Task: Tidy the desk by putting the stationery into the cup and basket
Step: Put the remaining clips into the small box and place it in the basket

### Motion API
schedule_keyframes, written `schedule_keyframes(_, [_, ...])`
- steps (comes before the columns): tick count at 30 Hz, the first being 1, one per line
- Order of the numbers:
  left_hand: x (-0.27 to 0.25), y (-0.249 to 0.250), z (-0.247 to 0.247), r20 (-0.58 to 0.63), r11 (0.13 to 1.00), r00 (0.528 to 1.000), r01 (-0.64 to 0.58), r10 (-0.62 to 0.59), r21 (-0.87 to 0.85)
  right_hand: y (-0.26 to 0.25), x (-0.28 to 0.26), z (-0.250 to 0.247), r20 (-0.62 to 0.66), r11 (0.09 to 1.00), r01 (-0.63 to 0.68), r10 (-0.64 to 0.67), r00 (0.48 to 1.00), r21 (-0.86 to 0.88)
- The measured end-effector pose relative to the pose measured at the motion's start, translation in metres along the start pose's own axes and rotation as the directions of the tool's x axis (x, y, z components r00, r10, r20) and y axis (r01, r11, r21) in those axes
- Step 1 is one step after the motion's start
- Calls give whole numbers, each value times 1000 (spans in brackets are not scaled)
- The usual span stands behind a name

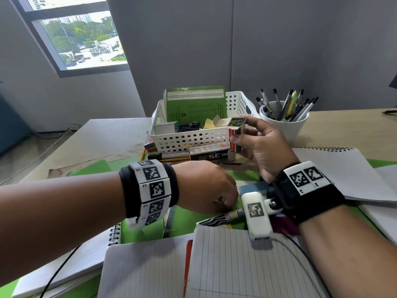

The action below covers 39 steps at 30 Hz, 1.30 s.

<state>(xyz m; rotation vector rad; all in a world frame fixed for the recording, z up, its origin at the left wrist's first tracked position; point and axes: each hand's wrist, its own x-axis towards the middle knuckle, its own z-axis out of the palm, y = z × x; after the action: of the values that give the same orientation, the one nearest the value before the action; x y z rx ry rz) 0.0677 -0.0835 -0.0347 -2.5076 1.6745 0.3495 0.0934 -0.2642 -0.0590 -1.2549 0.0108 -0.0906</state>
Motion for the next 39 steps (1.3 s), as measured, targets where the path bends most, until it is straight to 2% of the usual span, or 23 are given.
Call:
schedule_keyframes(5, [-8, -8, -3, 57, 985, 985, 166, -164, -40, -2, -3, 1, -6, 1000, -1, 1, 1000, -5])
schedule_keyframes(11, [-4, -15, -4, 83, 898, 923, 384, -375, -215, -4, -7, 3, 4, 1000, -5, 5, 1000, -25])
schedule_keyframes(19, [-3, 2, 0, 130, 907, 899, 407, -418, 103, -3, -7, 4, 16, 999, -6, 6, 1000, -38])
schedule_keyframes(24, [-8, 5, -8, 208, 891, 869, 421, -450, 169, -1, -5, 2, 50, 999, -6, 8, 999, -41])
schedule_keyframes(26, [-15, 0, -23, 171, 877, 861, 476, -479, 61, 0, -4, 2, 88, 998, -30, 34, 996, -47])
schedule_keyframes(28, [-22, -8, -47, 59, 827, 848, 527, -527, -194, 1, -5, 2, 143, 995, -61, 71, 987, -76])
schedule_keyframes(31, [-27, -18, -82, -121, 710, 760, 520, -638, -475, 2, -8, 5, 243, 991, -79, 104, 964, -109])
schedule_keyframes(33, [-22, -25, -94, -168, 643, 694, 512, -701, -570, 2, -11, 9, 282, 991, -90, 116, 952, -104])
schedule_keyframes(35, [-17, -31, -96, -135, 580, 657, 526, -741, -622, 1, -14, 11, 300, 990, -91, 120, 946, -109])
schedule_keyframes(37, [-11, -34, -93, -38, 516, 657, 554, -753, -654, 1, -15, 12, 299, 989, -83, 117, 947, -122])
schedule_keyframes(39, [-8, -33, -90, 1, 475, 653, 553, -758, -684, 1, -16, 11, 288, 988, -85, 118, 950, -125])
